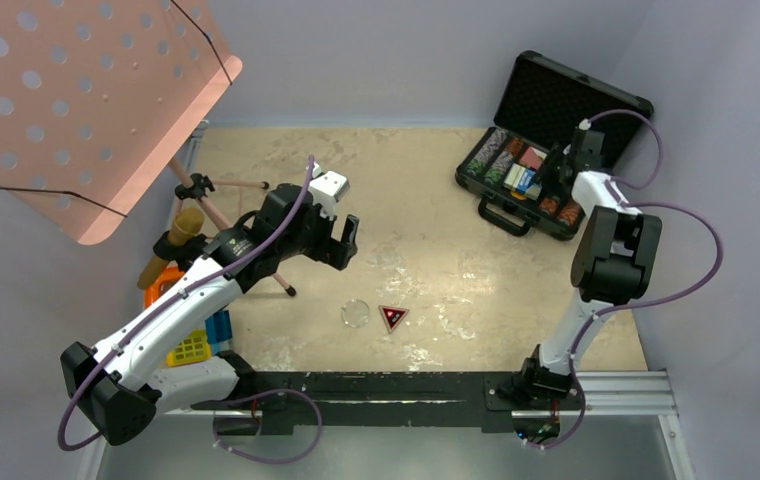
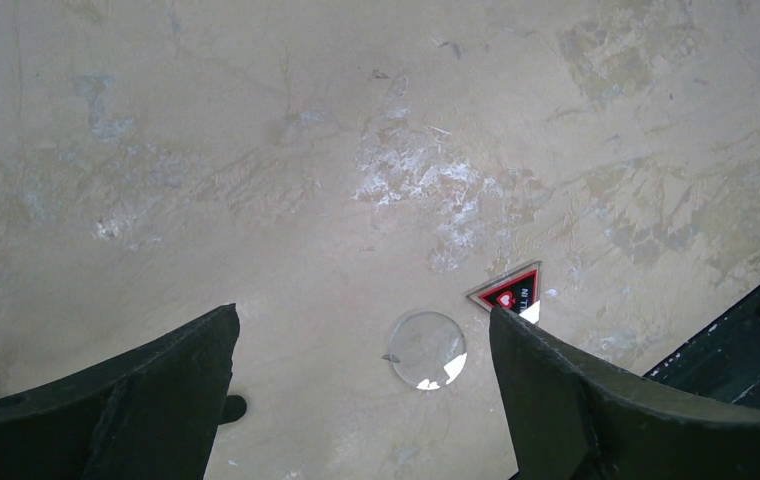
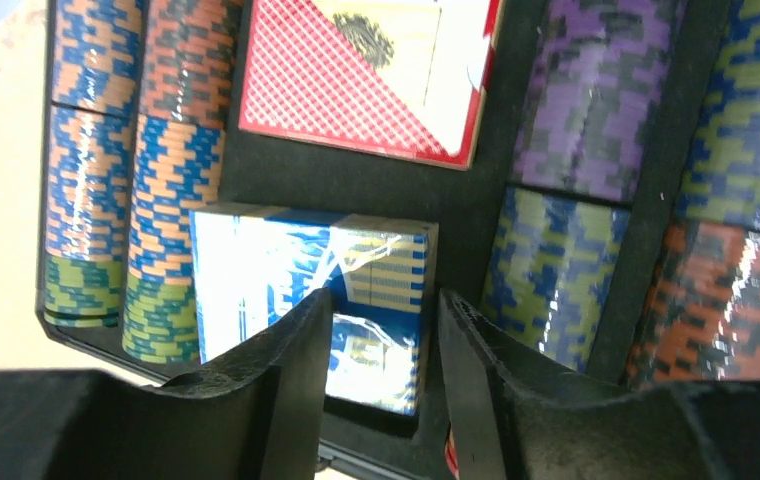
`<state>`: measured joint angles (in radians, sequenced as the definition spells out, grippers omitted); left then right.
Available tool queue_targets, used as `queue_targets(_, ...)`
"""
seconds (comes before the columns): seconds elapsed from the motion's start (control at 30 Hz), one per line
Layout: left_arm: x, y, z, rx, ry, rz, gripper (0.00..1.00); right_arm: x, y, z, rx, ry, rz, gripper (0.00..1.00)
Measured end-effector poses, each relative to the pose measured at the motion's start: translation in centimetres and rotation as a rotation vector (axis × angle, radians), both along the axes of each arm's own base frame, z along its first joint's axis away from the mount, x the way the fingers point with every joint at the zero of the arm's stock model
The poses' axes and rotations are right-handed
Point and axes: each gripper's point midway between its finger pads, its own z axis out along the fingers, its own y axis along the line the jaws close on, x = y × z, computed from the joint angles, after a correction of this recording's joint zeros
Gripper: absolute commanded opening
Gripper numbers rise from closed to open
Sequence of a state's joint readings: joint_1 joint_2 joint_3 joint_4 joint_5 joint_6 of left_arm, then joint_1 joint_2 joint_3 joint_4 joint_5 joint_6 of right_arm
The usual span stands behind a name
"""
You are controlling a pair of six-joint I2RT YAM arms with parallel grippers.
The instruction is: Pack up texas hold em set
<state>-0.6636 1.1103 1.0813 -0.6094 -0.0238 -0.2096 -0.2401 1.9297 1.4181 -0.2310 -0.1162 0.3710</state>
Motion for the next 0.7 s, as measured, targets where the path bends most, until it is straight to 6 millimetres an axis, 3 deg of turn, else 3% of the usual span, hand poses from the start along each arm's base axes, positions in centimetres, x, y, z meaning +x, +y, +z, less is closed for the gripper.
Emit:
queue_targets(0.17, 0.0, 0.0, 0.0, 0.0, 0.0, 0.001, 0.98, -1.8, 0.3, 0.3, -0.059, 0.046, -0.018, 0.6)
queue_targets(0.37, 0.0, 0.1, 0.0, 0.002, -0.001, 0.003, 0.98, -2.4, -0.8, 2.7, -0.15, 0.025, -0.026, 0.64)
queue_targets(0.53, 0.1, 0.1, 0.0, 0.004, -0.003, 0.006, 0.98, -1.1, -0.6, 4.4, -0.191, -0.04, 0.05, 0.61)
queue_targets(0.7, 0.1, 0.1, 0.0, 0.004, -0.003, 0.006, 0.98, 1.7, 0.3, 4.1, -0.177, -0.084, 0.161, 0.57)
